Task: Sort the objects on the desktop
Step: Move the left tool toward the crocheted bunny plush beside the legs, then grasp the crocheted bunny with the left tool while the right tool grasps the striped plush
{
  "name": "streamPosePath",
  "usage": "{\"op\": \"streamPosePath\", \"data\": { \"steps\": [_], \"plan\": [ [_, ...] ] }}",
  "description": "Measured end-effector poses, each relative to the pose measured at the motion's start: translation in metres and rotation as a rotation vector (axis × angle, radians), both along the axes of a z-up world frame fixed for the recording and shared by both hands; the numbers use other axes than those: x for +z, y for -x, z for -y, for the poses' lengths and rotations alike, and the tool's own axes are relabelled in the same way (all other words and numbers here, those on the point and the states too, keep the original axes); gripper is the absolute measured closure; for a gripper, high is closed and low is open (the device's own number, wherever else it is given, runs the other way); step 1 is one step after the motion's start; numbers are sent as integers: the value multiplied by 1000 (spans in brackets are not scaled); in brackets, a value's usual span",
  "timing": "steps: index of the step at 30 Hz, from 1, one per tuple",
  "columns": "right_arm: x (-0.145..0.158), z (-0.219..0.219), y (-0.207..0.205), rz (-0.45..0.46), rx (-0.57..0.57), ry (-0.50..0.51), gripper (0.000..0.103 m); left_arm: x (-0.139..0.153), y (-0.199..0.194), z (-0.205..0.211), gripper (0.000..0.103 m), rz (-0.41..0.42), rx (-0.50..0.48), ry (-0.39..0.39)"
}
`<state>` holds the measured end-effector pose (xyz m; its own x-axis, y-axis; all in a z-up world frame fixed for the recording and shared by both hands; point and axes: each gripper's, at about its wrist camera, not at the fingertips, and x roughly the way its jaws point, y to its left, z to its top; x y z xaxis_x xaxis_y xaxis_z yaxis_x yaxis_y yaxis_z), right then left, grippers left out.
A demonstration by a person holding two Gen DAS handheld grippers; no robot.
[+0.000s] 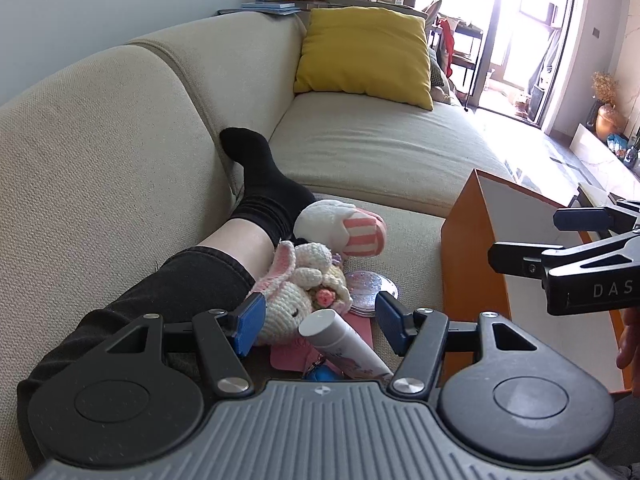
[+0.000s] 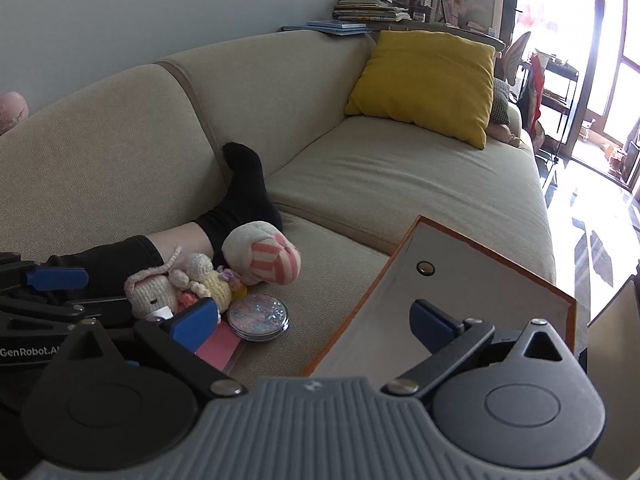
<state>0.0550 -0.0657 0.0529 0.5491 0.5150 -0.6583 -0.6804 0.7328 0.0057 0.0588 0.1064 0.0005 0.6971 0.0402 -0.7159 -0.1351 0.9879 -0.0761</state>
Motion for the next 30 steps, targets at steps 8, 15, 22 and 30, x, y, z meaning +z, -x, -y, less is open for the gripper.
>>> {"op": "streamPosePath", "data": {
  "steps": [8,15,22,30],
  "plan": [
    [-25,-36,-48,-123,135,76,3,-14,-30,-28,42,-39,-71,60],
    [-53,-71,-88,-226,210,140,30,-31,-61,-35,42,-90,-108,84],
    [-68,-112,-114,-177,366,226,31,-47,-99,-31,42,-226,-204,28],
    [-93,-147,-137,-206,471,318,32,-72,-131,-37,28,-383,-233,82]
  ]
}}
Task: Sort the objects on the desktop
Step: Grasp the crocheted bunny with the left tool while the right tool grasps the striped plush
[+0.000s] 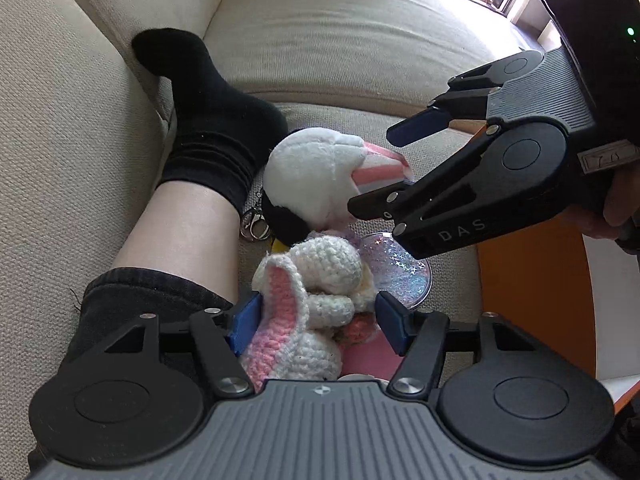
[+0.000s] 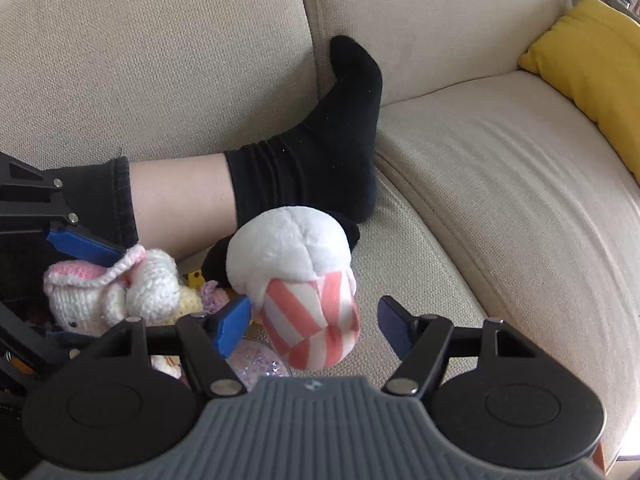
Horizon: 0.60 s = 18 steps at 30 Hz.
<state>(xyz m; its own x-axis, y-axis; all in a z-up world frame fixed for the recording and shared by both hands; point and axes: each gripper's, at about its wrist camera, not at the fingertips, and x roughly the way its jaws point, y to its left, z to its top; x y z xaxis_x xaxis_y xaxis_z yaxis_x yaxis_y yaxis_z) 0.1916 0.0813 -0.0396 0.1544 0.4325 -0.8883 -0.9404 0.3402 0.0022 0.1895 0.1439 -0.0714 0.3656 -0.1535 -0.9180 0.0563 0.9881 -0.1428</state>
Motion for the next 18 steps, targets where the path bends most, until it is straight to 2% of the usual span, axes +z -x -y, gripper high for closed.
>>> {"op": "streamPosePath", "data": {
  "steps": [3,5,14,18],
  "plan": [
    [-8,-4,-6,-58,7,9,38,-7,-3,-1,22,-32,-9,16],
    [-11,-5,-7,-70,-5,13,40,-10,-3,-2,22,-36,-5,22],
    [18,15,8,-14,-61,-37,46,2,22,-15,46,39,80,70],
    [43,31,15,34,-106,-80,46,15,37,-17,48,102,124,70]
  ]
}}
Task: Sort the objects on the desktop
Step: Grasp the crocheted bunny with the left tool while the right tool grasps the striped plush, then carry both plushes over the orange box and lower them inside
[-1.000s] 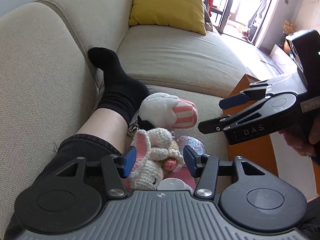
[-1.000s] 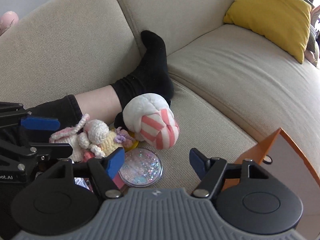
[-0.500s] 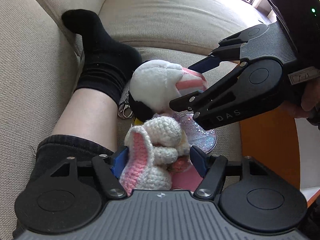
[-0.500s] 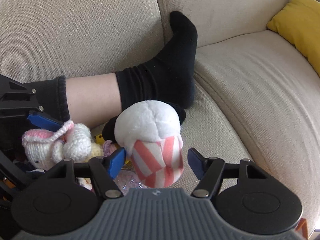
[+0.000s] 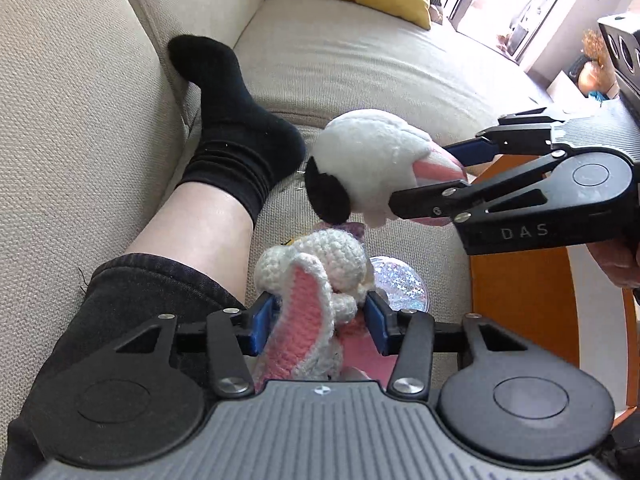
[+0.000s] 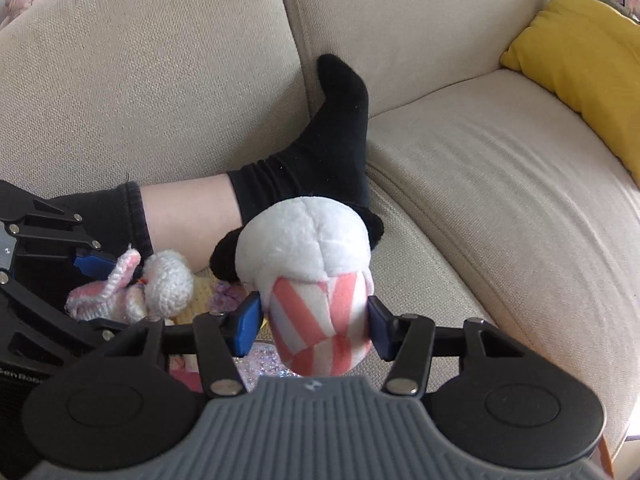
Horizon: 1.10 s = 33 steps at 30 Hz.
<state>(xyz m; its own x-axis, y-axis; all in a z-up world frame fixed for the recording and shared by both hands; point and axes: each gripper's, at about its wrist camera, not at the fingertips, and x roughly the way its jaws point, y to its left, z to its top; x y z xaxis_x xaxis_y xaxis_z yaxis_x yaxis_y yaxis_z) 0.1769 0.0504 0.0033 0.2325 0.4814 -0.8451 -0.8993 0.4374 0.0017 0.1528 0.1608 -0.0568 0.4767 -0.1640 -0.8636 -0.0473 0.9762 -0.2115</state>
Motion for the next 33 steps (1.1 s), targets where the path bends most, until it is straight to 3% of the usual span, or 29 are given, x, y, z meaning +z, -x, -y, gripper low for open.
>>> {"op": "streamPosePath", "data": {
  "steps": [9,16,20,25,33],
  "plan": [
    [76,71,24,111,-130,-139,46,78,32,20,48,222,18,-33],
    [104,155,43,175,-286,-125,46,110,27,72,48,325,-94,53],
    [89,190,48,176,-394,-66,46,102,7,117,48,300,-170,101],
    [54,229,37,129,-534,-2,46,76,-19,179,48,198,-252,123],
    [5,239,5,80,-612,40,46,34,-65,232,48,42,-217,77]
  ]
}}
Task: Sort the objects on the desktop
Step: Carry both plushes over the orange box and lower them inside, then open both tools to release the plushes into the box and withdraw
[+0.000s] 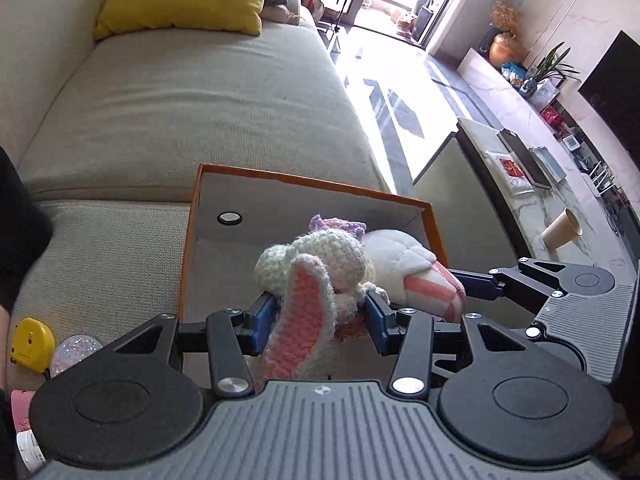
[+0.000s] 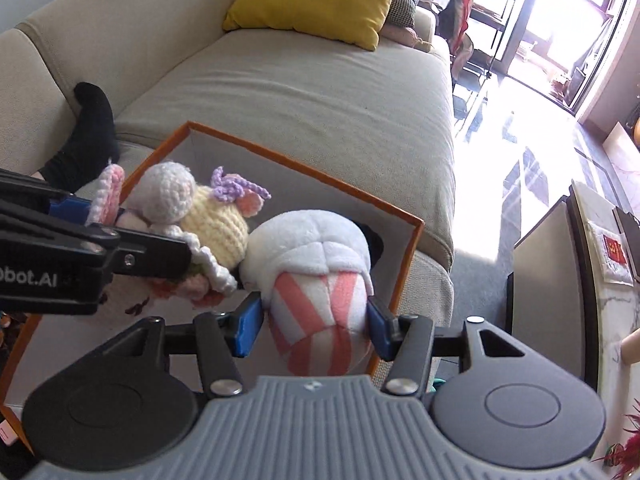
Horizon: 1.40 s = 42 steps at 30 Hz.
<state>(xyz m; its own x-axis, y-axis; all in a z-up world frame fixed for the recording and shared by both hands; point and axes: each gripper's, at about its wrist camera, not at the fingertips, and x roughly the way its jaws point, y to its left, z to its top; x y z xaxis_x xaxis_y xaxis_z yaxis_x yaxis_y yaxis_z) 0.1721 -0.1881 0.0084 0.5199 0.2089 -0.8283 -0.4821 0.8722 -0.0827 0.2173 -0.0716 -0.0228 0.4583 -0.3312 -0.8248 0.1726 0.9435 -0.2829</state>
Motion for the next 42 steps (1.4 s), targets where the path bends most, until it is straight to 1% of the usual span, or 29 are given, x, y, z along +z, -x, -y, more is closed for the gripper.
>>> {"op": "streamPosePath", "data": {
  "steps": [6,9,13,16,19,21,25,29,31,35,36,37,38,41,42],
  "plan": [
    [-18,-7,-16,-1,66,27,50,-26,-20,12,48,-77,31,-42],
    [-25,-5,-23,6,90,26,51,-31,-24,10,48,-94,37,-46],
    [-28,-5,-25,46,115,36,51,-34,-31,5,47,-124,80,-26],
    [-34,-8,-22,27,141,77,50,-43,-32,8,46,-156,87,-45],
    [-35,-6,-20,-17,161,75,46,-47,-30,8,46,-163,93,-59],
    [-32,-4,-17,-50,199,70,46,-50,-30,6,45,-181,96,-61],
    [-25,-2,-14,-77,239,68,43,-56,-27,0,44,-232,73,-33],
    [-20,1,-12,-127,256,47,43,-54,-19,-7,43,-235,50,-23],
    [-21,-1,-10,-133,272,72,50,-48,-13,-11,43,-228,30,-18],
    [-29,-5,-10,-138,293,139,55,-36,1,-17,42,-218,-28,-38],
    [-32,-7,-9,-133,304,154,58,-35,5,-18,42,-221,-48,-41],
    [-34,-8,-8,-130,310,163,58,-33,10,-17,42,-226,-71,-53],
    [-36,-10,-8,-127,312,173,58,-33,14,-16,42,-228,-87,-66],
    [-42,-14,-6,-129,300,190,59,-33,20,-12,57,-214,-109,-118],
    [-43,-15,-5,-129,279,184,62,-35,21,-11,62,-212,-117,-123]
  ]
}}
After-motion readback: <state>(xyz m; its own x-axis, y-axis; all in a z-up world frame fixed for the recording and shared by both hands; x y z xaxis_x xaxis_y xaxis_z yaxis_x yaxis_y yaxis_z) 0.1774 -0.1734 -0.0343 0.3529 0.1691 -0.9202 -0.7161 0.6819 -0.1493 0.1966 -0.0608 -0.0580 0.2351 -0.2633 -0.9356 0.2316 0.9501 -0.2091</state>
